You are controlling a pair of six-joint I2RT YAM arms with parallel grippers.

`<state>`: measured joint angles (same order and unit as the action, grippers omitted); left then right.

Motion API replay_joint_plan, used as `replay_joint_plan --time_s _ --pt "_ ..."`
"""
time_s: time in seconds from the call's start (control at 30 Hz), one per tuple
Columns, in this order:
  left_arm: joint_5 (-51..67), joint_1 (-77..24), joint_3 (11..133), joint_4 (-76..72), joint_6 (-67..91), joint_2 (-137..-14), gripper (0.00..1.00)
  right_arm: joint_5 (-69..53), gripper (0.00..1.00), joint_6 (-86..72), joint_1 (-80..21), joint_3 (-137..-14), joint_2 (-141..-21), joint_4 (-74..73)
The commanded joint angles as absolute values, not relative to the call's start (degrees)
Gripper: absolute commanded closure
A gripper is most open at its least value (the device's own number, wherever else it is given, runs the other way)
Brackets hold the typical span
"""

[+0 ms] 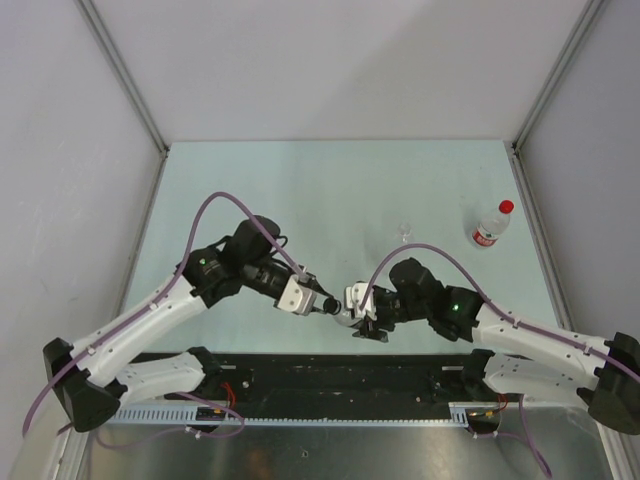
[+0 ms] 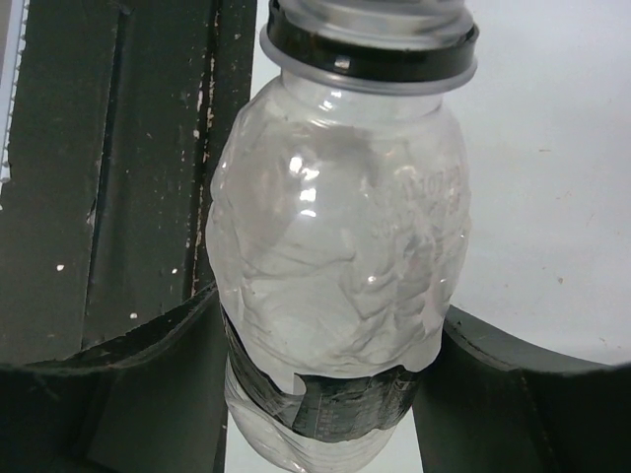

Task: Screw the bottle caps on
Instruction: Screw the bottle cap onto the plastic bottle.

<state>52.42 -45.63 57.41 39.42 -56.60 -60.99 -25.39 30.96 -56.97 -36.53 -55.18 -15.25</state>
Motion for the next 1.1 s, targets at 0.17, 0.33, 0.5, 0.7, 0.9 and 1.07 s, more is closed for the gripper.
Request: replay_joint_plan --time_s 0.17,0.33,0.5,0.7,0.9,1.07 --pt "45.6 -45.5 60.6 43.2 -56.6 -62.9 0.11 -37.8 0.91 34.9 -57.7 -40.0 -54.8 0.9" --pt "47.7 -45.3 61.9 43.2 -53.5 -60.3 0.01 -37.8 0.92 34.9 -57.7 -40.0 -56.5 0.3" --pt "46.9 -44.6 63.1 43.1 -50.7 -58.4 0.01 -36.9 0.92 35.2 -57.1 -40.0 -55.6 0.3" --pt "41.1 -41.8 65.3 38.4 -35.0 -61.1 0.01 -24.7 0.98 27.7 -56.3 -39.9 -54.6 3.1" --pt "33.3 -37.3 64.0 27.9 -19.7 -60.7 0.01 -12.3 0.99 20.8 -55.5 -37.4 -53.6 10.8" --pt "31.5 -37.2 60.4 23.0 -18.0 -55.9 0.0 -4.2 0.99 16.6 -55.2 -36.0 -52.2 17.0"
